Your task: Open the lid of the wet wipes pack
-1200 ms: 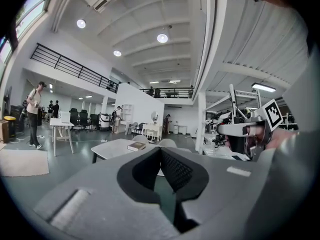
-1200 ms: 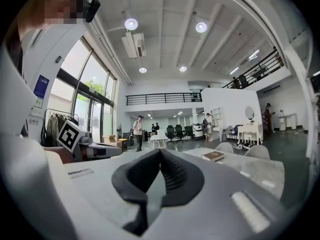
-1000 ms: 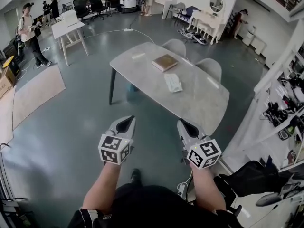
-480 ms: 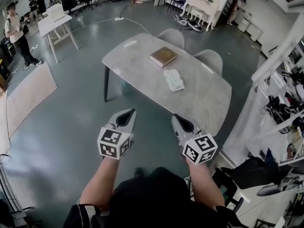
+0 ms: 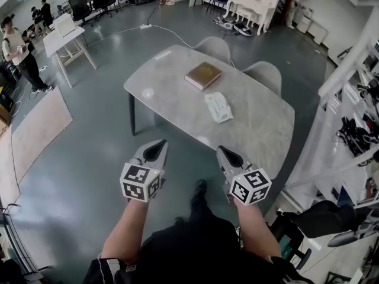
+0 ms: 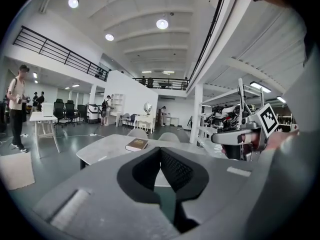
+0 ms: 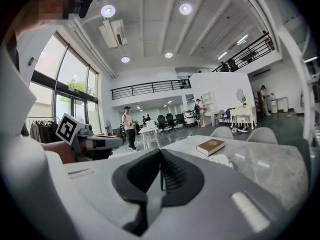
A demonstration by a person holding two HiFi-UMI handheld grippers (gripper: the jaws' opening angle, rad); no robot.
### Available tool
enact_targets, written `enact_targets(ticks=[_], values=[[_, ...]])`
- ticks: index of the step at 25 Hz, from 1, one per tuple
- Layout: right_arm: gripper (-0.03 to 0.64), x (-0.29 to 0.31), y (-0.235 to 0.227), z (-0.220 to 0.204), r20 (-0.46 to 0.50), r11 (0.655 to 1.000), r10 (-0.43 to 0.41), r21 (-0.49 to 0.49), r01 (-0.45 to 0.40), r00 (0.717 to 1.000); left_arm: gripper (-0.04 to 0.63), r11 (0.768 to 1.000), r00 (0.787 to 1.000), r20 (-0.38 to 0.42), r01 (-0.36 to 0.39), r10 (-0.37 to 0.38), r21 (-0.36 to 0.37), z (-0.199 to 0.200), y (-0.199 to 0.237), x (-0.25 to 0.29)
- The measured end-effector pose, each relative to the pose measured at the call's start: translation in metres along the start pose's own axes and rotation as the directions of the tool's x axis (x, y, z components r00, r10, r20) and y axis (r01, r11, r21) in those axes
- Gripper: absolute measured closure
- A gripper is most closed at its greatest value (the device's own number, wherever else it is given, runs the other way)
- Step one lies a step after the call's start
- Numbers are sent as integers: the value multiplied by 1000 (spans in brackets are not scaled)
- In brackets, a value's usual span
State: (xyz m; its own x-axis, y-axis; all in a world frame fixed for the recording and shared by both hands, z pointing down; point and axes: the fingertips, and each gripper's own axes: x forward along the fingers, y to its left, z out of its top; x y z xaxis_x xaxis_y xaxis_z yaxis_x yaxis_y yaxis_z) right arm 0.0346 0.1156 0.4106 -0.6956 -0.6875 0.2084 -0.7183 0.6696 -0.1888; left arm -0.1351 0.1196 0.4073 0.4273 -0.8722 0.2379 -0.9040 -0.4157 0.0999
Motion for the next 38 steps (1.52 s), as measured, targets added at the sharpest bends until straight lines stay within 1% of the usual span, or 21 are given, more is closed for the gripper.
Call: enact_targets(ticks=[4,8,11,14,18,22,27,30,34,38], values=[[614,35,-36,-1,-5,999,12,29,-12,1000,584,1000,999,-28,-15,15,-9,-1,19,41],[614,76,-88,4,-12,998,31,51,-30,999,584,1000,998,-67,-7,6,-8,2,30,108],[614,103,-127,10,-19,997,42,66,-41,999,584,1000,997,-81,2,-2,-2,11,33,154],[614,128,-159,20,-31,997,56,62,-54,998,584,1000,996,-94,0,0,4,23,40,194],[614,157,-188,29,-53,996,74,48,-72,996,584,1000,993,-118,7,-6,13,30,45,236],[614,174,-206,26,-83,997,73,43,-69,994,584,999,991,-128,39,-35,28,37,43,265],[614,187,-217,21,-120,998,36,51,-30,992,584,996,989,-129,83,-78,29,45,54,288],[614,196,-223,19,-140,999,-12,50,19,990,584,993,985,-124,120,-116,22,46,66,297],[614,214,-228,21,-169,994,-95,37,102,981,584,987,980,-119,163,-161,9,47,95,305],[614,237,-224,25,-188,988,-147,22,153,971,584,978,977,-83,201,-196,61,64,122,310]])
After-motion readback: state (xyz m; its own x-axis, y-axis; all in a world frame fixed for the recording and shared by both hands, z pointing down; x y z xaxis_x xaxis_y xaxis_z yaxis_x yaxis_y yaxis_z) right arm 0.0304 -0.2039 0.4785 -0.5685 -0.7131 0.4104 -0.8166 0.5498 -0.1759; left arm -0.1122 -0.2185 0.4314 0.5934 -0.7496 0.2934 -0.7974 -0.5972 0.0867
